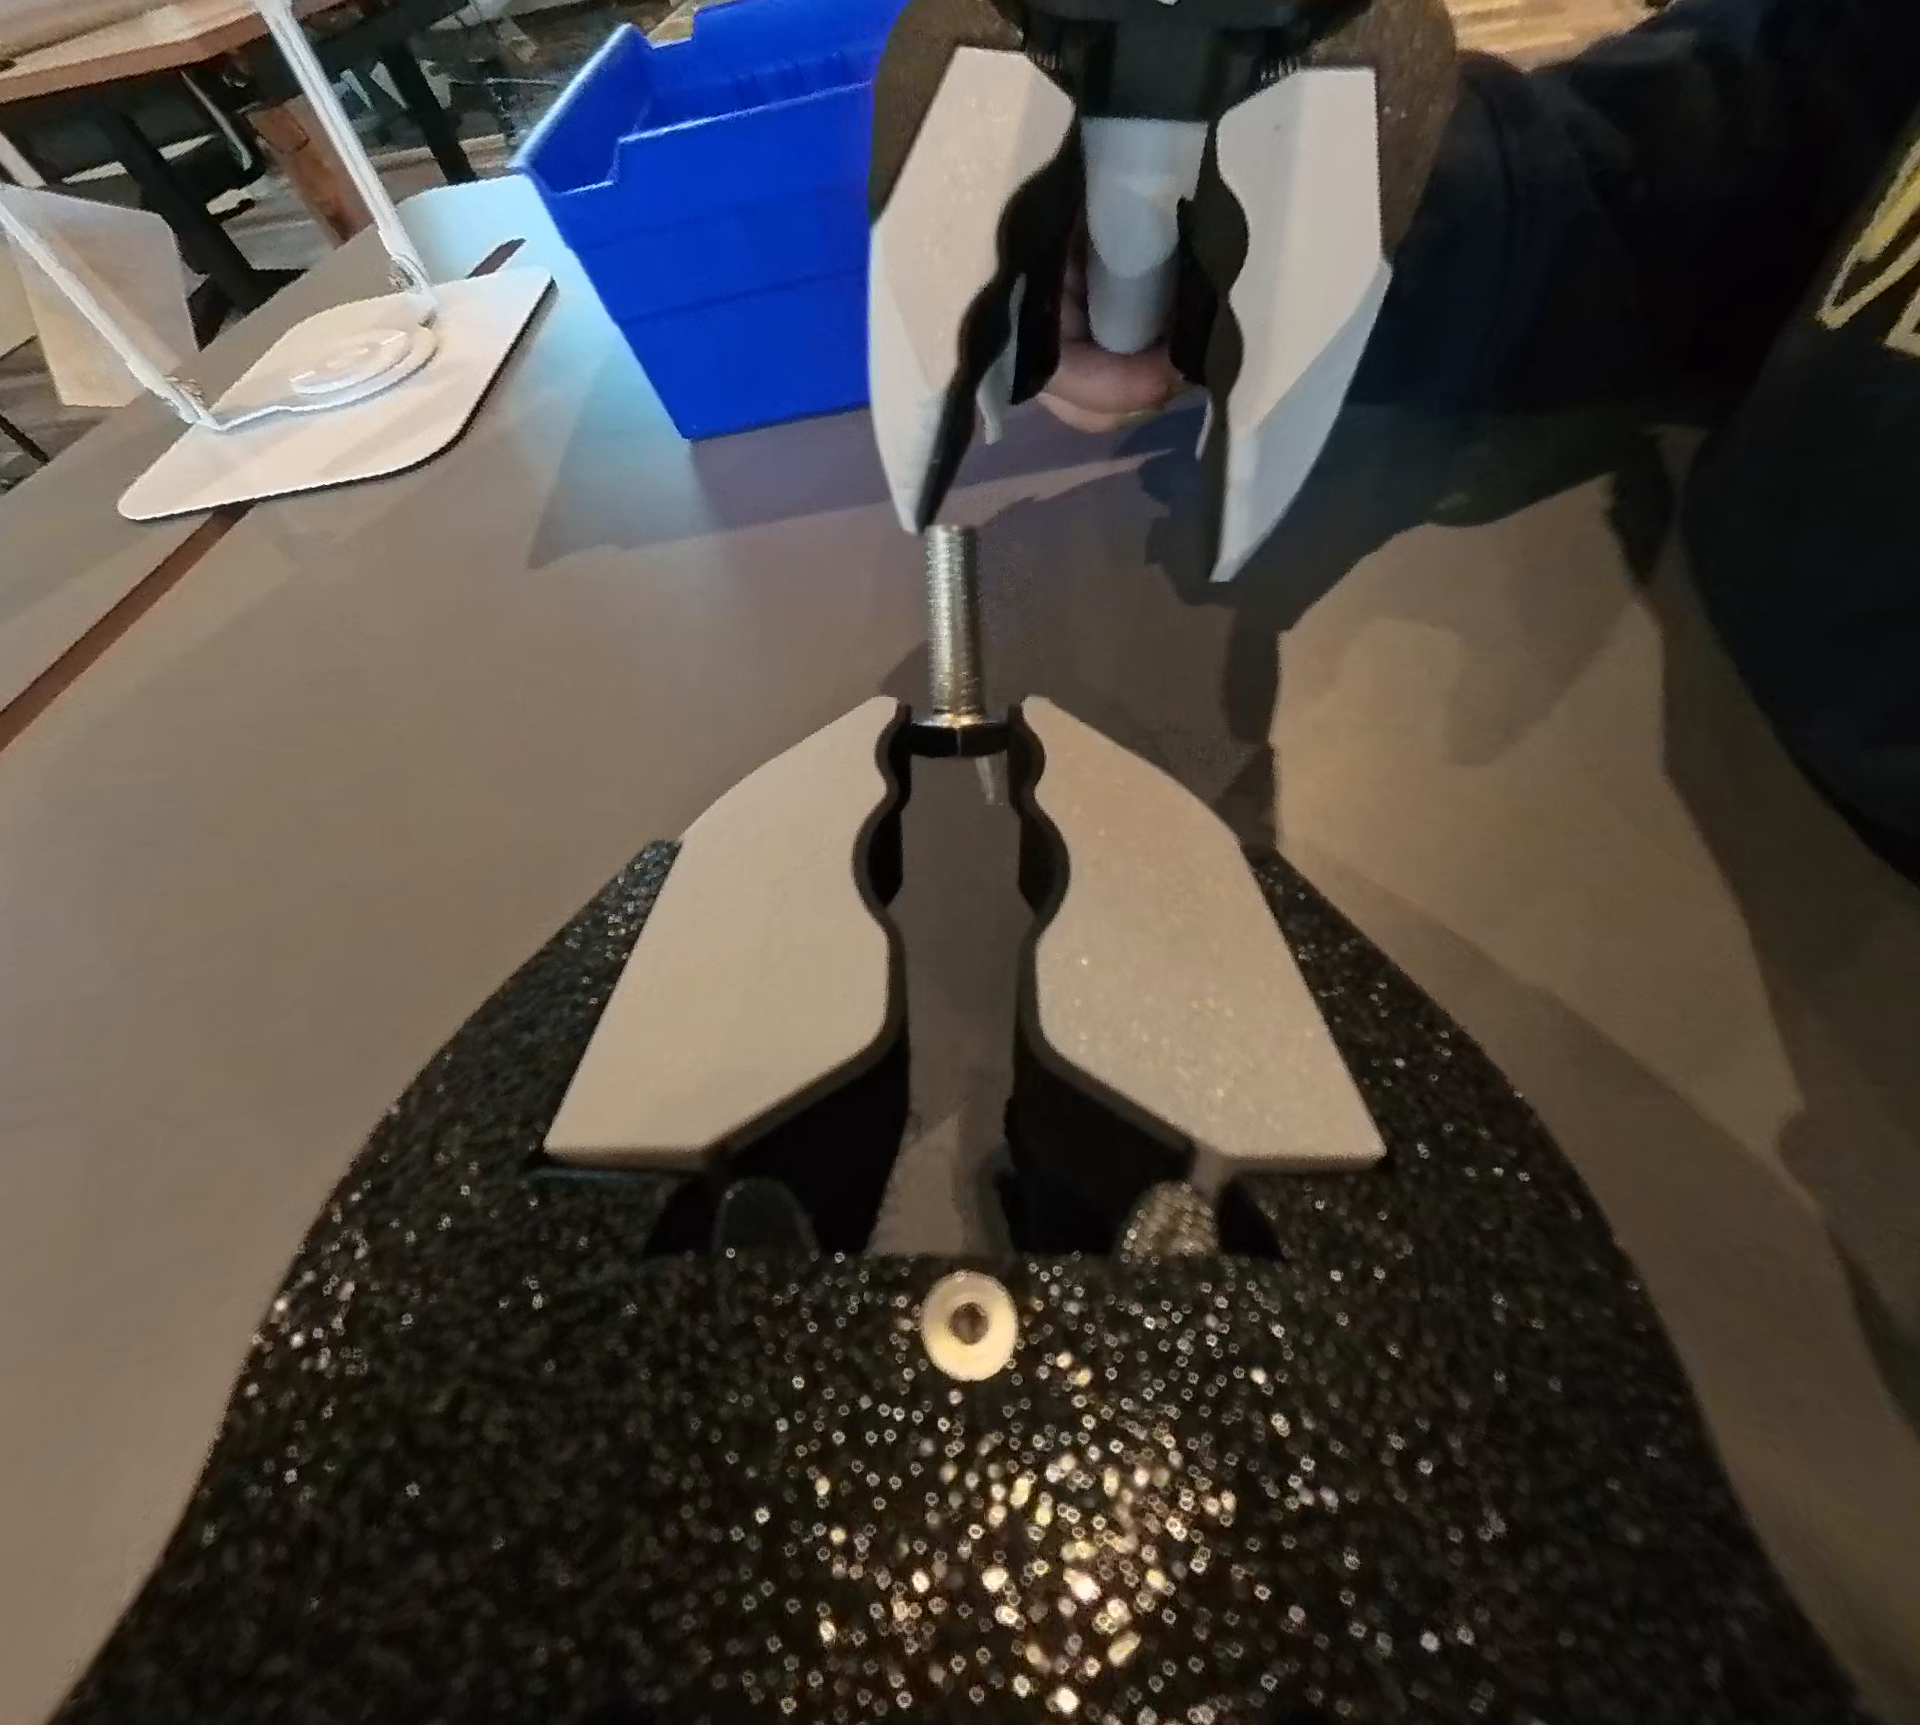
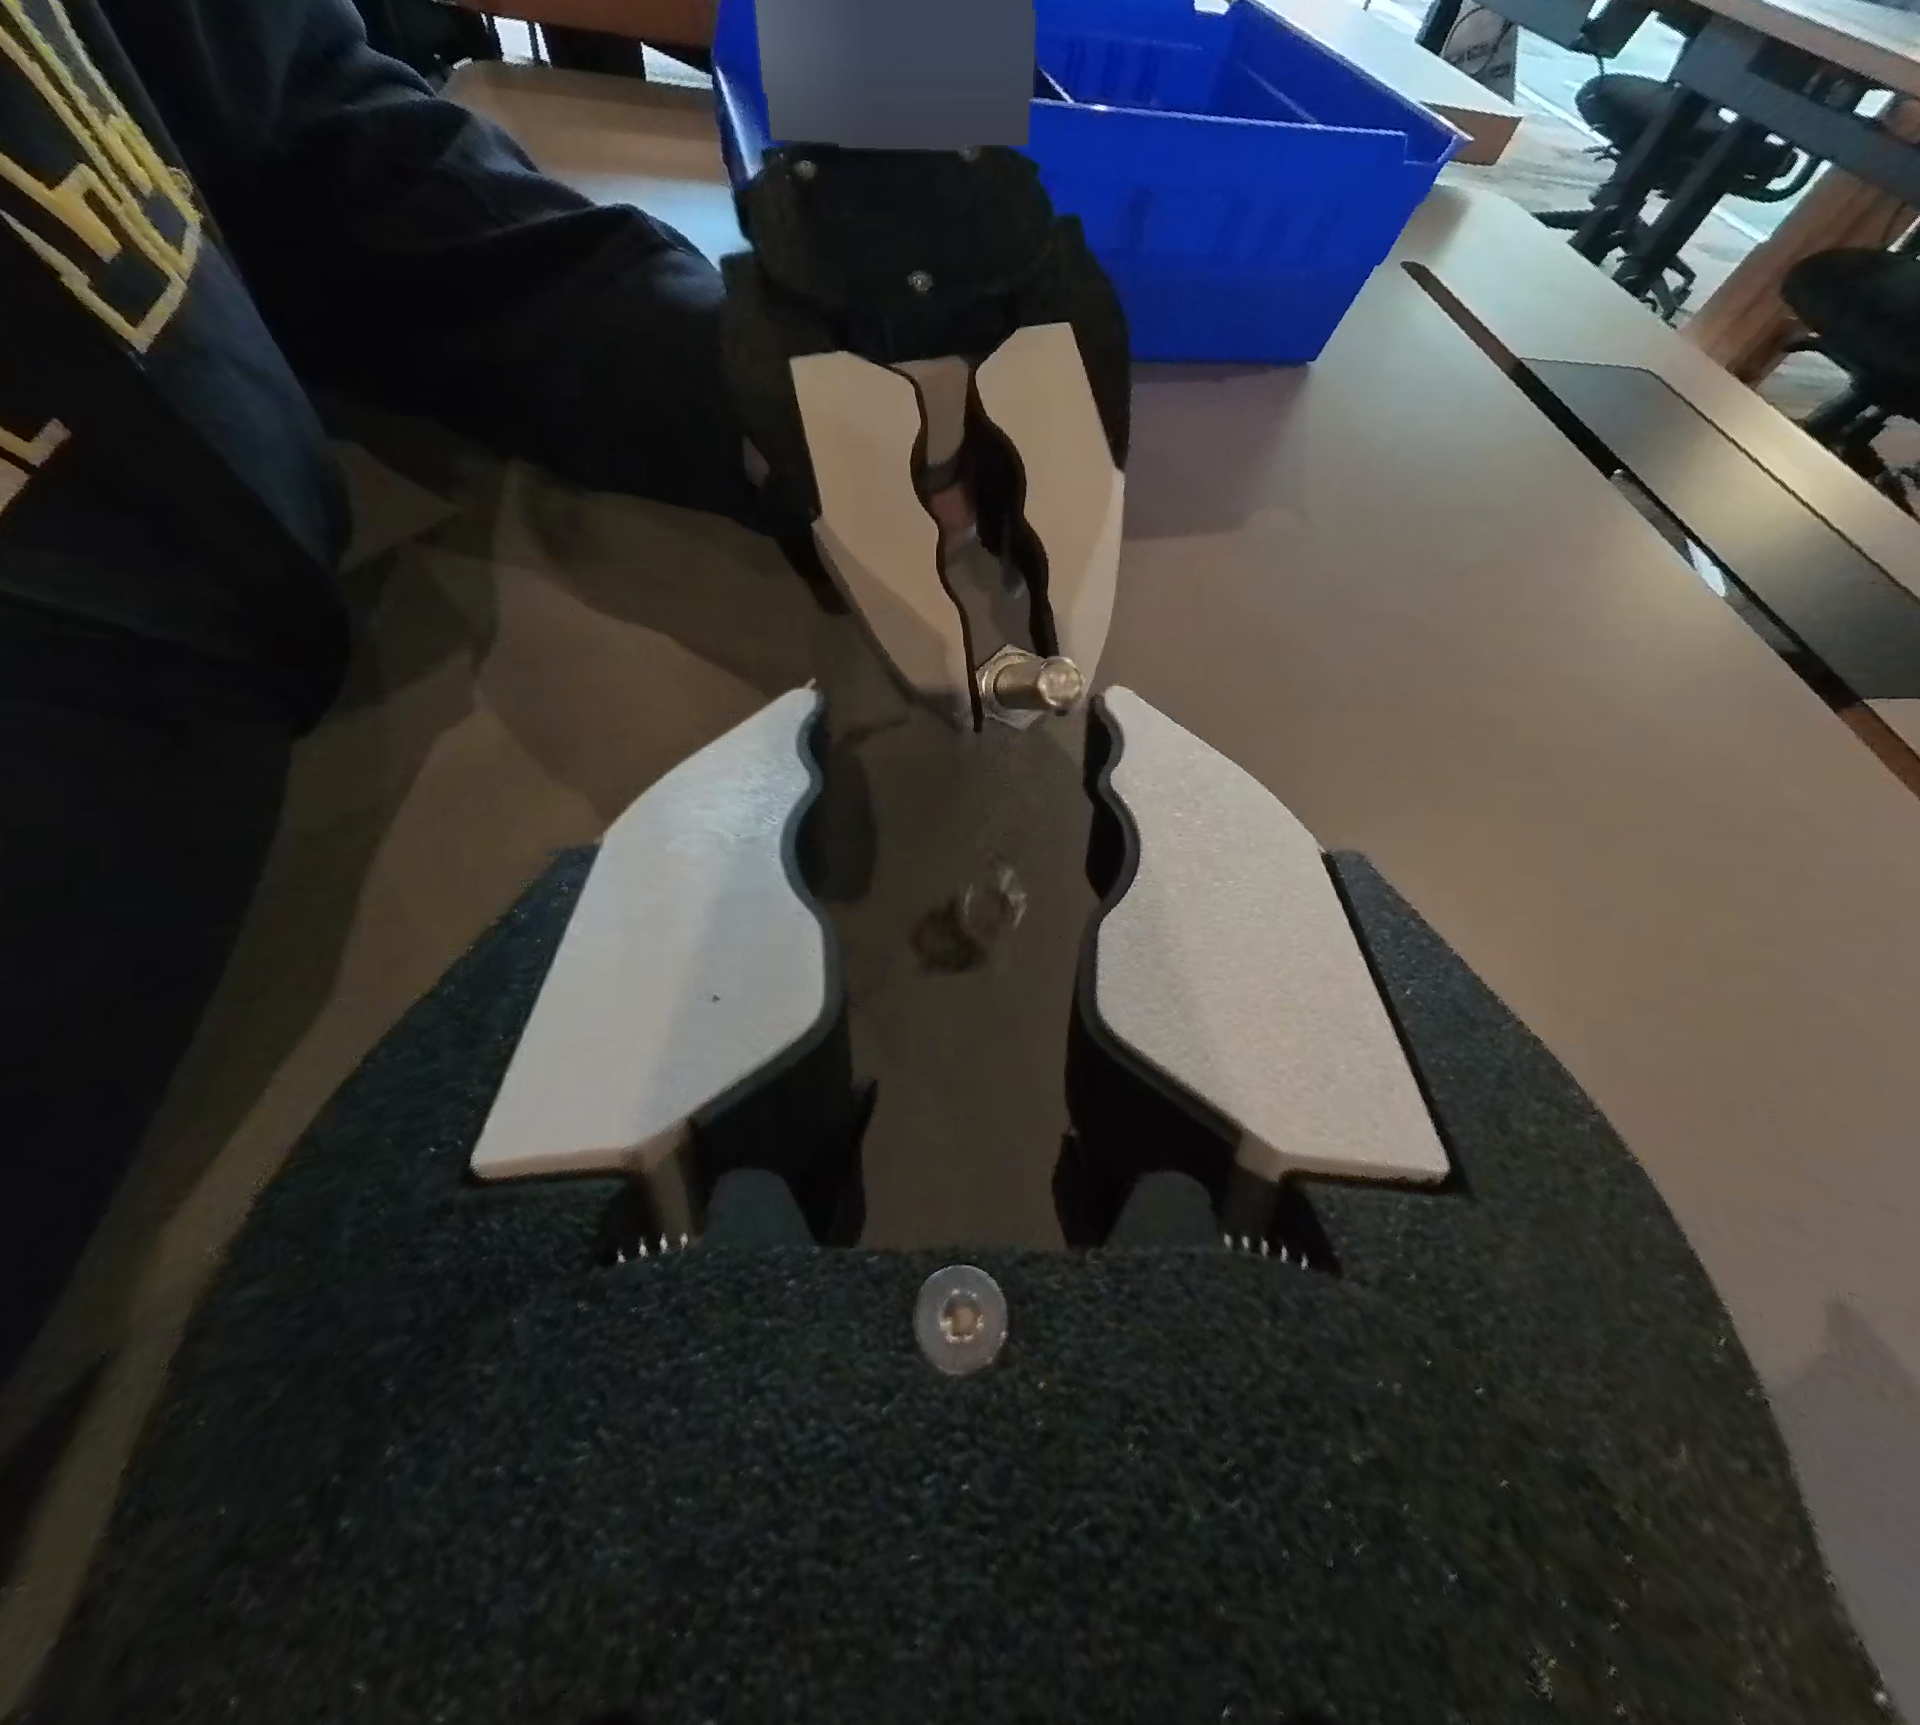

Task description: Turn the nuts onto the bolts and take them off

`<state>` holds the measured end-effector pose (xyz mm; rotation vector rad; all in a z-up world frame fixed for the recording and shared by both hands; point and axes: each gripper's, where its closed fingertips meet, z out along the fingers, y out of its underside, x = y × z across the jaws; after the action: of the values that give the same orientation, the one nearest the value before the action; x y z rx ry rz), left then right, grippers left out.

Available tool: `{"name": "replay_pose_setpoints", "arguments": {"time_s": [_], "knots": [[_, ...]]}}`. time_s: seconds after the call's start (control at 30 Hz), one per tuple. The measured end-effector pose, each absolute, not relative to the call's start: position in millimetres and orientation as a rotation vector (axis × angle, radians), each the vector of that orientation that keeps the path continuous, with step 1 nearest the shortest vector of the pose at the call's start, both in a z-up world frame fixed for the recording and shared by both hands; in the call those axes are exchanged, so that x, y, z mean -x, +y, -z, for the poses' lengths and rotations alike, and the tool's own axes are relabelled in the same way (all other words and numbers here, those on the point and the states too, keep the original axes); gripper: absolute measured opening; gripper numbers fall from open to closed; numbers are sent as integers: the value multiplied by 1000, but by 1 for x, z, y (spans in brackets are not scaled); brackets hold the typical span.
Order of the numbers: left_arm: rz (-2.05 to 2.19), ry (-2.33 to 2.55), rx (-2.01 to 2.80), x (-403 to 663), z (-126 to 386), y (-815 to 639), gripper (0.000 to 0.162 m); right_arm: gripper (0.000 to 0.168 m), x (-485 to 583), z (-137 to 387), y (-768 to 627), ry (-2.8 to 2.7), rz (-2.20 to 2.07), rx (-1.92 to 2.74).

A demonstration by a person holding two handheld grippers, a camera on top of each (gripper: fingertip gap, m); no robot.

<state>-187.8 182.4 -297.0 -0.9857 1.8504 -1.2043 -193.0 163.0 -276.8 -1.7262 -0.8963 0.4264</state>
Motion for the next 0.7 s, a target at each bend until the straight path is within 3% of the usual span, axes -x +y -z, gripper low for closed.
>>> {"name": "replay_pose_setpoints", "arguments": {"time_s": [0.7], "knots": [[1306, 1294, 1155, 196, 254, 249, 17, 24, 201, 335, 192, -806, -331, 2083]]}}
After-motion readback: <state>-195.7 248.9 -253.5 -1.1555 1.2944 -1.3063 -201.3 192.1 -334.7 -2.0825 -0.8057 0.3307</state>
